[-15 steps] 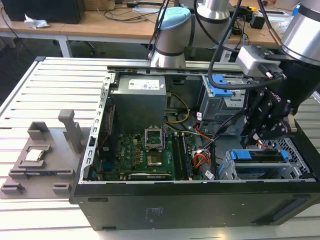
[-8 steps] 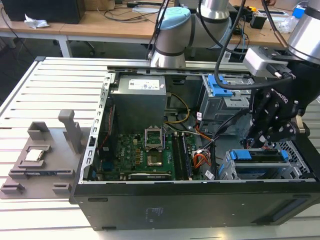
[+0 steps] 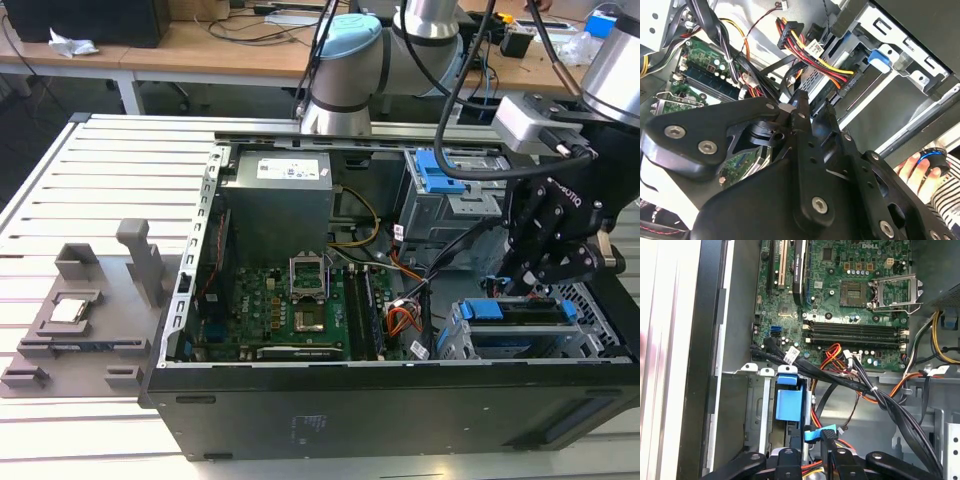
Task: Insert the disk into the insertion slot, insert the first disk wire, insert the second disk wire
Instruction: 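Insert the second disk wire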
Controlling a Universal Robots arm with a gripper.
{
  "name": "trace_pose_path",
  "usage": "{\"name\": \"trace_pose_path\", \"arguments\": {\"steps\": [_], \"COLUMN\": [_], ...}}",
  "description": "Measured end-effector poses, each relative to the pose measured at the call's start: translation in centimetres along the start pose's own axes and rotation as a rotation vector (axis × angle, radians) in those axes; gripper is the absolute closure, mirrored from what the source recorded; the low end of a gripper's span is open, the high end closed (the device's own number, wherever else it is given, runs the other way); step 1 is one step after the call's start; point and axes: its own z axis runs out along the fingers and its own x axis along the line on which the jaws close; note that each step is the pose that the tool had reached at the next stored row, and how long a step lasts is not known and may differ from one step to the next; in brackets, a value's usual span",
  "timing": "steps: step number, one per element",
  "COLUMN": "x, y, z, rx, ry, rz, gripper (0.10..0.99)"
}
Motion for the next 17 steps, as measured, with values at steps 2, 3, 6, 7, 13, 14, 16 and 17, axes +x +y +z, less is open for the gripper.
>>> {"name": "trace_pose_path", "arguments": {"steps": [2, 3, 6, 7, 13, 14, 16, 17], "x": [-0.01, -0.03, -0.11, -0.13, -0.14, -0.14, -0.14, -0.14], "y": [0.13, 0.46, 1.96, 2.3, 2.42, 2.42, 2.43, 2.42], "z": [0.02, 0.04, 0.18, 0.21, 0.21, 0.22, 0.22, 0.21], "rx": [0.0, 0.001, 0.007, 0.008, 0.008, 0.008, 0.008, 0.008], "ry": [0.0, 0.0001, 0.0009, 0.001, 0.0015, 0.0015, 0.0016, 0.0017], "rz": [0.0, 0.0, 0.0, -0.001, -0.003, -0.003, -0.004, -0.004], "gripper": [0.784, 0.784, 0.784, 0.784, 0.784, 0.784, 0.863, 0.863]}}
